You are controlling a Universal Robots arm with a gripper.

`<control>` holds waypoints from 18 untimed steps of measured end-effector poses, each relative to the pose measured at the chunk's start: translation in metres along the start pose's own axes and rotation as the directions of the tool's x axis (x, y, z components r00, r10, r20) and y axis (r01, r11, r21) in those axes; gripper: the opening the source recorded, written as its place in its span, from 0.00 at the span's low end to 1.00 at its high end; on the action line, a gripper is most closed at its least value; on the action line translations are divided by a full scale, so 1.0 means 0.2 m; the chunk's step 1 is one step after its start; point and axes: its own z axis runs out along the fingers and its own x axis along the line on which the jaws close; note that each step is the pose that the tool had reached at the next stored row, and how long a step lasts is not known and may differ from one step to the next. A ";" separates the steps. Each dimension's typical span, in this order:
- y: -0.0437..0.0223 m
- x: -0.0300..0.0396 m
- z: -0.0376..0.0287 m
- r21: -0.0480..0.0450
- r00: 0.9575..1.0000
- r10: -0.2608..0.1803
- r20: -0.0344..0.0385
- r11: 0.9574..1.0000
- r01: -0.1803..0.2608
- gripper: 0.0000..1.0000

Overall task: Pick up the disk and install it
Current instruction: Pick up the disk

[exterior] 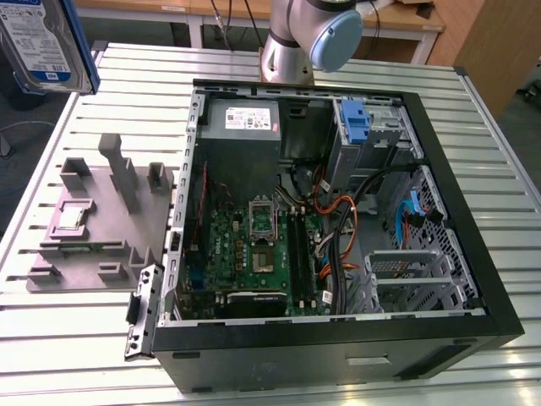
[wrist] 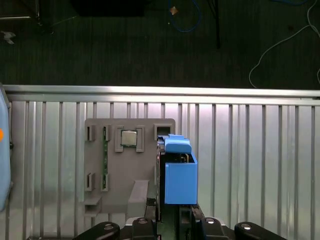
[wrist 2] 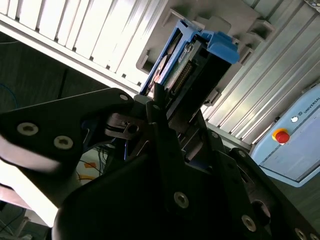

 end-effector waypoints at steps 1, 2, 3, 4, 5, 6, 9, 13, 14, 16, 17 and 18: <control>0.000 0.000 -0.001 0.000 1.000 0.000 0.000 1.000 0.000 0.35; 0.000 0.000 -0.002 0.000 1.000 0.000 0.000 1.000 0.000 0.35; 0.000 0.000 -0.003 0.000 1.000 0.000 0.000 1.000 0.000 0.35; 0.000 0.000 -0.003 0.000 1.000 0.000 0.000 1.000 0.000 0.35; 0.000 0.000 -0.003 0.000 1.000 0.000 0.000 1.000 0.000 0.35; 0.000 0.000 -0.004 0.000 1.000 0.000 0.000 1.000 0.000 0.35; 0.000 0.000 -0.004 0.000 1.000 0.000 0.000 1.000 0.000 0.35; -0.013 0.000 -0.005 0.000 1.000 0.000 0.000 1.000 0.000 0.35; -0.018 0.000 -0.005 0.000 1.000 0.000 0.000 1.000 0.000 0.35; -0.033 0.000 -0.005 0.000 1.000 0.000 0.000 1.000 0.000 0.35; -0.041 0.000 -0.004 0.000 1.000 0.000 0.000 1.000 0.000 0.35; -0.050 0.000 -0.004 0.000 1.000 0.000 0.000 1.000 0.000 0.35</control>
